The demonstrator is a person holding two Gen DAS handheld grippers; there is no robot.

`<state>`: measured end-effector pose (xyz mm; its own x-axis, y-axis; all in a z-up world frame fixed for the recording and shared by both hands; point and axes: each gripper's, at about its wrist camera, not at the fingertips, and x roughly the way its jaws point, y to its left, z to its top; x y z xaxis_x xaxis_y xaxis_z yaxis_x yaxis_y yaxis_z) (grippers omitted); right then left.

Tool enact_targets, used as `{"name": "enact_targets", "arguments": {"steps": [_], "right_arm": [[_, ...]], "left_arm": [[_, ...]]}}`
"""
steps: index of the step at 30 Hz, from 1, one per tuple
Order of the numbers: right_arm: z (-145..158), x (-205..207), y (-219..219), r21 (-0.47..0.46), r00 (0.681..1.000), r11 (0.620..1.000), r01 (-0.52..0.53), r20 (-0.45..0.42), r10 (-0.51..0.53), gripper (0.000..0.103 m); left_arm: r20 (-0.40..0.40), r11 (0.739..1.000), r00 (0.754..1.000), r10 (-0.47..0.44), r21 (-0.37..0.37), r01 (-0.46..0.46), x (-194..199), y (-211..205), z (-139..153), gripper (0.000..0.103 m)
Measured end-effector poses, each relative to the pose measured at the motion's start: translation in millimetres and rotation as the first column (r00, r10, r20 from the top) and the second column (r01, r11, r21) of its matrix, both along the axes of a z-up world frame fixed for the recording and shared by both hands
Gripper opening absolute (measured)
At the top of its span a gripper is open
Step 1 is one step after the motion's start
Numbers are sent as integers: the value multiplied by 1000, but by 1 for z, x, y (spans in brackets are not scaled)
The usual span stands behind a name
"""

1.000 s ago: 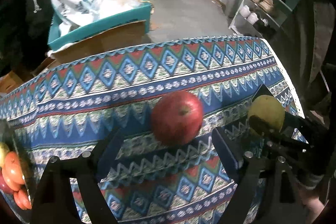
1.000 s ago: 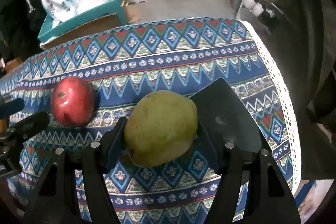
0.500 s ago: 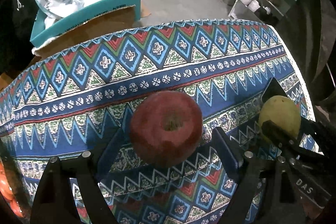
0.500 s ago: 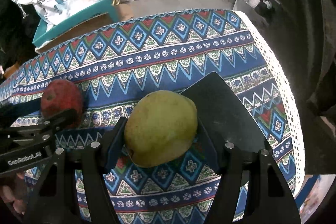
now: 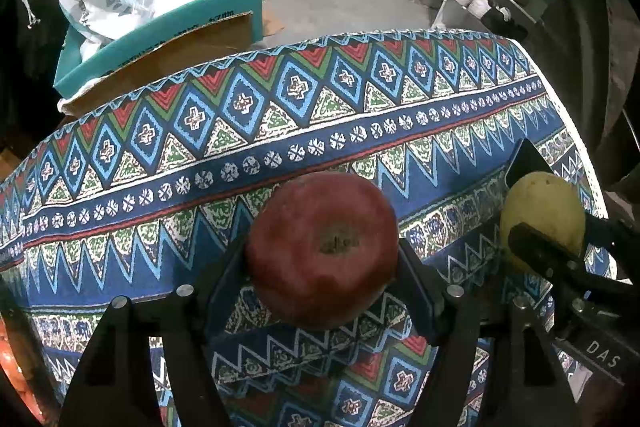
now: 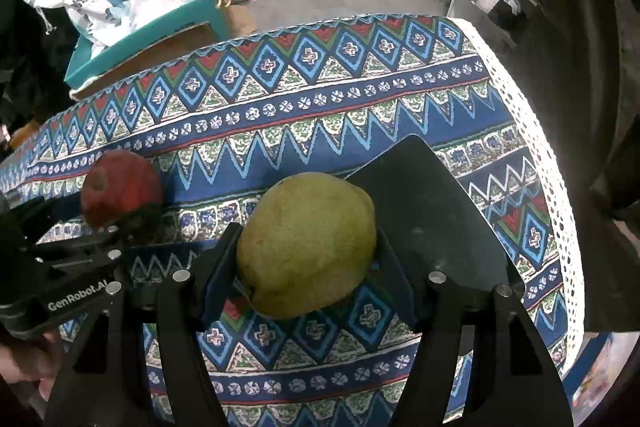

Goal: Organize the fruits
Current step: 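Grasp the red apple with the left tool while the right tool grasps the yellow pear, then carry the red apple and yellow pear over the plate and lower them onto it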

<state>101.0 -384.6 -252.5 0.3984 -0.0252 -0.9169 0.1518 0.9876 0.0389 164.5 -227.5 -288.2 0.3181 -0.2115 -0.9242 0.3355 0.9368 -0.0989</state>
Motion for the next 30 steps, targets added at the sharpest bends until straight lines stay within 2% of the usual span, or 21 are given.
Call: {"name": "enact_targets", "arguments": {"steps": [11, 30], "right_arm": [[23, -4, 8, -10, 999, 1000, -14, 50, 14, 67], [89, -26, 39, -47, 982, 997, -64, 177, 71, 67]], "left_arm": [[27, 1000, 999, 17, -17, -17, -25, 17, 21, 73], [168, 997, 984, 57, -66, -46, -51, 57, 109, 73]]}}
